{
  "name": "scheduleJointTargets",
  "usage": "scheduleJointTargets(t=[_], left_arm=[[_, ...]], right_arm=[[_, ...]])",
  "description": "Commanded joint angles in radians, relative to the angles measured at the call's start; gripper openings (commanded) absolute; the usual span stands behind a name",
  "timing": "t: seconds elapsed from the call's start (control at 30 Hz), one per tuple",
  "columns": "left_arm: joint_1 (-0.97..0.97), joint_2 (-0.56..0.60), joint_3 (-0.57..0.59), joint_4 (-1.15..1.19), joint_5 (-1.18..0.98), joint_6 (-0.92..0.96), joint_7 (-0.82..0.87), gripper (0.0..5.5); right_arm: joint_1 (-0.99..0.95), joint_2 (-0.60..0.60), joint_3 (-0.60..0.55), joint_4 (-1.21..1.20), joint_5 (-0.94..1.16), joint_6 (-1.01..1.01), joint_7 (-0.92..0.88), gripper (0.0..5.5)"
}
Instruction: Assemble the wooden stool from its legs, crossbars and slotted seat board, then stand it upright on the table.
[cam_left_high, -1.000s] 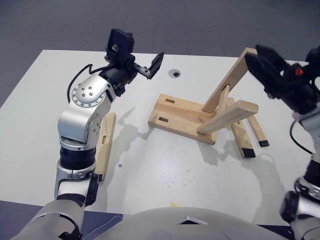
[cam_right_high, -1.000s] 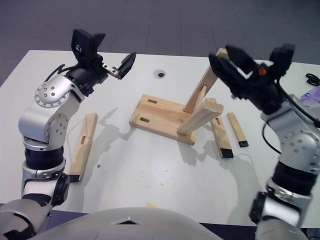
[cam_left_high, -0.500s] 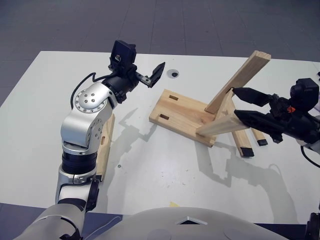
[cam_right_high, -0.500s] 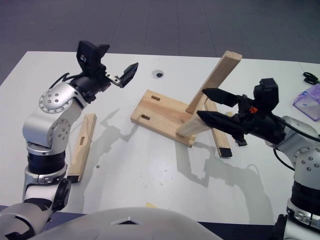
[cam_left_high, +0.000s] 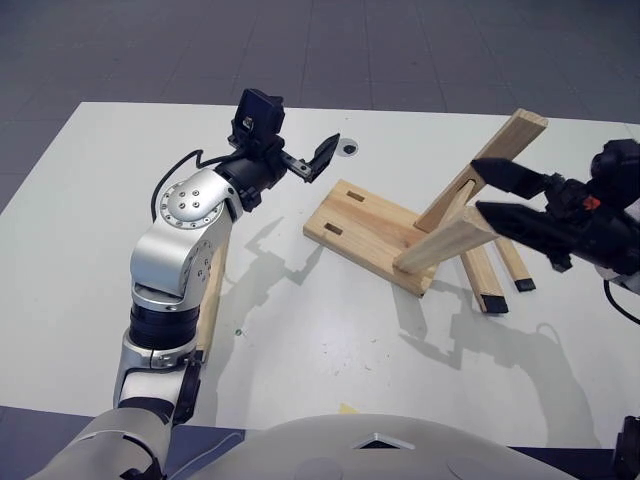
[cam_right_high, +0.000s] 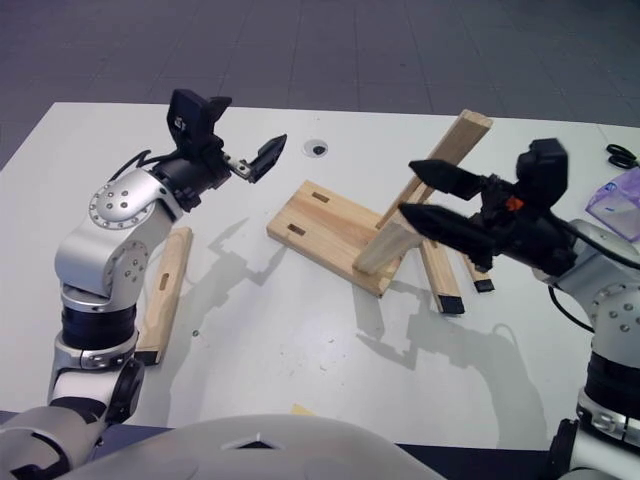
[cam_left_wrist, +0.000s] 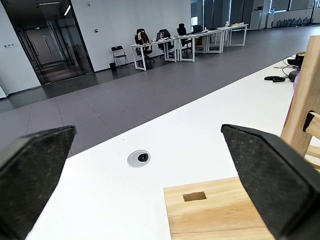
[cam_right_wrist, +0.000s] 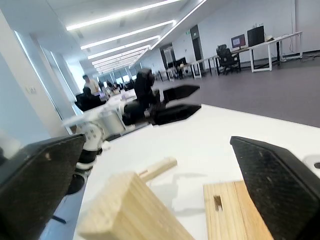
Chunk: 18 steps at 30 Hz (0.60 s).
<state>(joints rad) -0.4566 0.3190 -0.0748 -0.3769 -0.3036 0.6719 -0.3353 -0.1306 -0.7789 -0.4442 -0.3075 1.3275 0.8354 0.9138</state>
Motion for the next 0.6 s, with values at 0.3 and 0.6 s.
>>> scheduleJointTargets(t=[0.3,0.6], left_arm=[[0.011,-0.006,-0.008,-0.001,0.016,-0.004,-0.002,5.40],[0.004,-0.017,0.001,0.009,0.014,-0.002,-0.002,5.40]], right_arm=[[0.104,-0.041,0.114,-0.053,-0.323,-0.099,-0.010,5.38],[-0.145,0.012,0.123,0.195,-0.642,-0.363,-0.159,5.38]])
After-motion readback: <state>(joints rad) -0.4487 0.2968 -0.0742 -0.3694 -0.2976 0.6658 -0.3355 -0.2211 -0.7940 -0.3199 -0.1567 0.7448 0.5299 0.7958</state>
